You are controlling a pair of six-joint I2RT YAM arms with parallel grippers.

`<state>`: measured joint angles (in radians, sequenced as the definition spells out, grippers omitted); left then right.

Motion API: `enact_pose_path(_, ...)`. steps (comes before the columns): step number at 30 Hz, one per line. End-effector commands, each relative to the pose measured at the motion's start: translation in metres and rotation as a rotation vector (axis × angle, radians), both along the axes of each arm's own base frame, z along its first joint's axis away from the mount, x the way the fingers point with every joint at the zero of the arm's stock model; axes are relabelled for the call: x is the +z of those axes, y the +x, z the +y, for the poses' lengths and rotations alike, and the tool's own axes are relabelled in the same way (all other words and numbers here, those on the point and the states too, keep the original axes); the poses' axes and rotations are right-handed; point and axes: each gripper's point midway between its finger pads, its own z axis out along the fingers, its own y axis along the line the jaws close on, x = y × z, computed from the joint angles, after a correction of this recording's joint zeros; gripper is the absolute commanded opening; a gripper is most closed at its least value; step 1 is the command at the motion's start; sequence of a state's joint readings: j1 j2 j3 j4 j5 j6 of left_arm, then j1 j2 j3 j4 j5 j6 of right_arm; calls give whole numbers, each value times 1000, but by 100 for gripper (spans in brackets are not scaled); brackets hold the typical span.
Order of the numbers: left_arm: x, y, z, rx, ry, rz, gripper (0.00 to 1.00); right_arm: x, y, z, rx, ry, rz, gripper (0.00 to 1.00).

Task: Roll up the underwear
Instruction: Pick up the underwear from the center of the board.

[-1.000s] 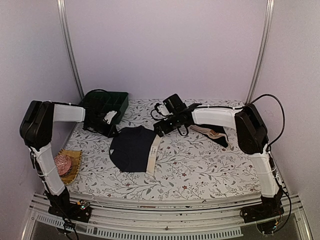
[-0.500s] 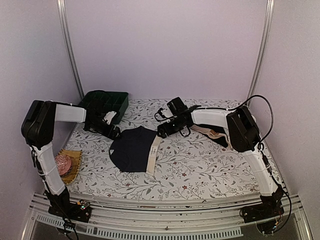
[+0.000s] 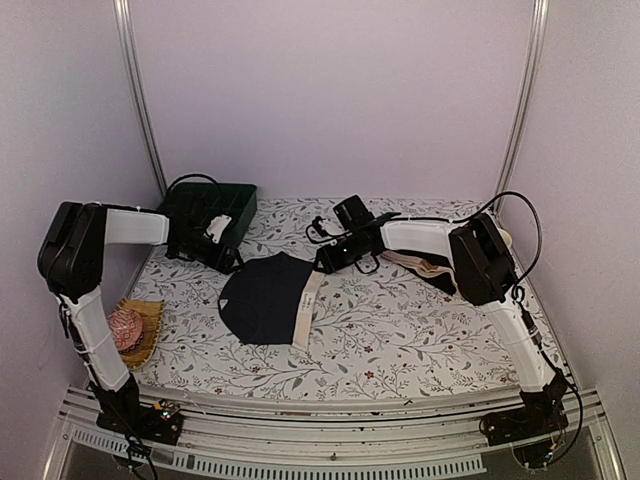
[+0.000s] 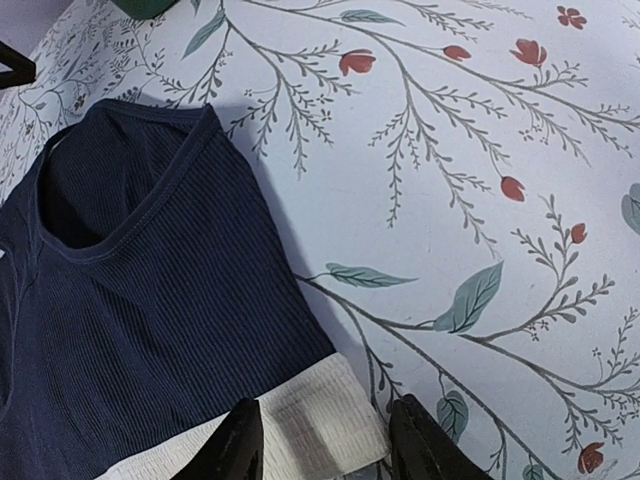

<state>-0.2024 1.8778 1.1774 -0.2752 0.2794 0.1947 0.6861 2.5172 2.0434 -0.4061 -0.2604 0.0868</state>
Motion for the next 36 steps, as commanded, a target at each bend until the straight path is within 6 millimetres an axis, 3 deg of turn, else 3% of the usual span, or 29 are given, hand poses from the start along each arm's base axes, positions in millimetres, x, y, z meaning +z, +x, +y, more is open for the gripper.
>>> enact_pose_path(1, 10, 1, -2, -17, -4, -42, 84, -28, -11, -3, 15, -20, 78, 41)
enact_pose_path(4, 11, 1, -2, -17, -5, -45, 84, -31, -11, -3, 18, -23, 80, 31)
enact_pose_path(8, 12, 0, -4, -23, -7, -46, 84, -31, -8, -6, 7, -42, 61, 5)
enact_pose_path(9, 12, 1, -4, -24, -8, -49, 84, -29, -5, -7, 2, -48, 46, 2)
enact_pose_path(13, 16, 2, -6, -32, -15, -58, 84, -1, 13, -12, -17, -73, -77, 1)
enact_pose_path(19, 21, 3, -8, -43, -14, -77, 85, 63, 57, -37, -100, -180, -381, 1)
enact_pose_path(22, 22, 2, -12, -49, -18, -86, 85, 89, 66, -44, -92, -222, -502, 1)
enact_pose_path(24, 22, 1, -14, -56, -16, -90, 87, 92, 63, -42, -46, -229, -534, 1)
enact_pose_path(25, 23, 0, -15, -66, -20, -91, 88, 113, 57, -40, -23, -201, -568, 1)
enact_pose_path(26, 25, 0, -17, -78, -25, -99, 92, 120, 51, -40, -7, -188, -591, 1)
enact_pose_path(31, 47, 6, -25, -131, -48, -183, 98, 139, 4, -36, 124, -129, -676, 1)
enact_pose_path(33, 56, 9, -29, -152, -57, -211, 98, 144, -17, -32, 184, -109, -692, 1)
enact_pose_path(36, 65, 10, -34, -188, -73, -241, 98, 133, -43, -24, 279, -122, -686, 1)
